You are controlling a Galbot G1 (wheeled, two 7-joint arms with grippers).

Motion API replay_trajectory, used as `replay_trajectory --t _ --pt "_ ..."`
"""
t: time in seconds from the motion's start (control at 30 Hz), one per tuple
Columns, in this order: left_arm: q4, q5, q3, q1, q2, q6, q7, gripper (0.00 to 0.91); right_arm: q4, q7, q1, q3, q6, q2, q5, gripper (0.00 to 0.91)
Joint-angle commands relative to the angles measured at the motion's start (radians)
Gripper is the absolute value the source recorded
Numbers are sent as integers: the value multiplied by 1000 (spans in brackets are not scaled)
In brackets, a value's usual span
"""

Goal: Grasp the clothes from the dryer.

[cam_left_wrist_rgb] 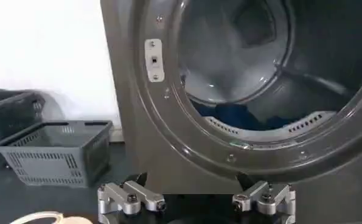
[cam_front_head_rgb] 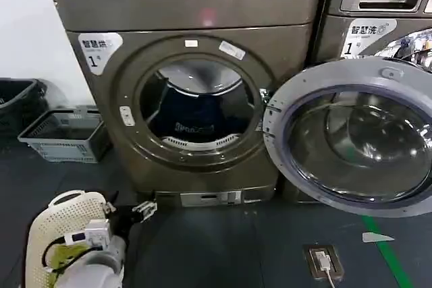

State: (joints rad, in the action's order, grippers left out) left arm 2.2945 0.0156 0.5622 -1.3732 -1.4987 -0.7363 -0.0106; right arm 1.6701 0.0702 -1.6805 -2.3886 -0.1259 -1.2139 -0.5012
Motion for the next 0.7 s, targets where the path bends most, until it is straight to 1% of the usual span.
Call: replay_trajectory --t 0.03,0.7 --pt "-2 2 -2 1 -2 -49 2 907 0 2 0 1 1 1 0 907" --pt "-24 0 -5 16 -4 -49 3 907 -8 2 5 4 3 2 5 907"
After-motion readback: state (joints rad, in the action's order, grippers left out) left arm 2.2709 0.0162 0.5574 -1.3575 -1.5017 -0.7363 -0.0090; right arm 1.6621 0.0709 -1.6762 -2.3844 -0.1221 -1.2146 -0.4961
